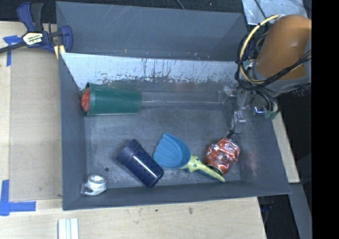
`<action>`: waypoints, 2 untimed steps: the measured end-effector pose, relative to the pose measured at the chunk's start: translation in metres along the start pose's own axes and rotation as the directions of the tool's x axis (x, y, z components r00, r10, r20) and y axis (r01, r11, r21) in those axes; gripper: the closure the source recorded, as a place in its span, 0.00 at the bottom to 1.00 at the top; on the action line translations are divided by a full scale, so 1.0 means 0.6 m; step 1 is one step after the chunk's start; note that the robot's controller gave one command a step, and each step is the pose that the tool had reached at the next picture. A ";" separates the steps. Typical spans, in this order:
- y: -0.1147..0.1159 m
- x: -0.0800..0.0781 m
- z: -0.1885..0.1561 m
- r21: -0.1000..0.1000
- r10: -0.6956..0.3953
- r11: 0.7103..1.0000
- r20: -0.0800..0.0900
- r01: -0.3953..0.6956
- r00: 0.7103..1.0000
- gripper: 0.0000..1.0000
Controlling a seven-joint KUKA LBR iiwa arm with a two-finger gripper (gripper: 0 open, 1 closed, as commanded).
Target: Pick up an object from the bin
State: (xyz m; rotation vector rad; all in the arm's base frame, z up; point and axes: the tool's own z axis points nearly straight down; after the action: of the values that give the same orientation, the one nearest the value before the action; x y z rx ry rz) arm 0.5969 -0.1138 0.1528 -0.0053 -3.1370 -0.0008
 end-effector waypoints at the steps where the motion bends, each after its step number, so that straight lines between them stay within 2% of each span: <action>1: 0.001 -0.003 -0.008 0.001 -0.002 1.000 0.008 0.002 1.000 0.00; 2: -0.004 0.037 0.061 0.002 0.025 1.000 0.014 -0.025 1.000 0.00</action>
Offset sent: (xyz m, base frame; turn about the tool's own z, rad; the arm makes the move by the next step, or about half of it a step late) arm -0.0513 -0.0052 -0.0828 0.0544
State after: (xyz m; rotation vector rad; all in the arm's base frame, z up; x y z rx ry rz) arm 0.5744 -0.1162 0.1163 -0.0445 -3.1507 0.0023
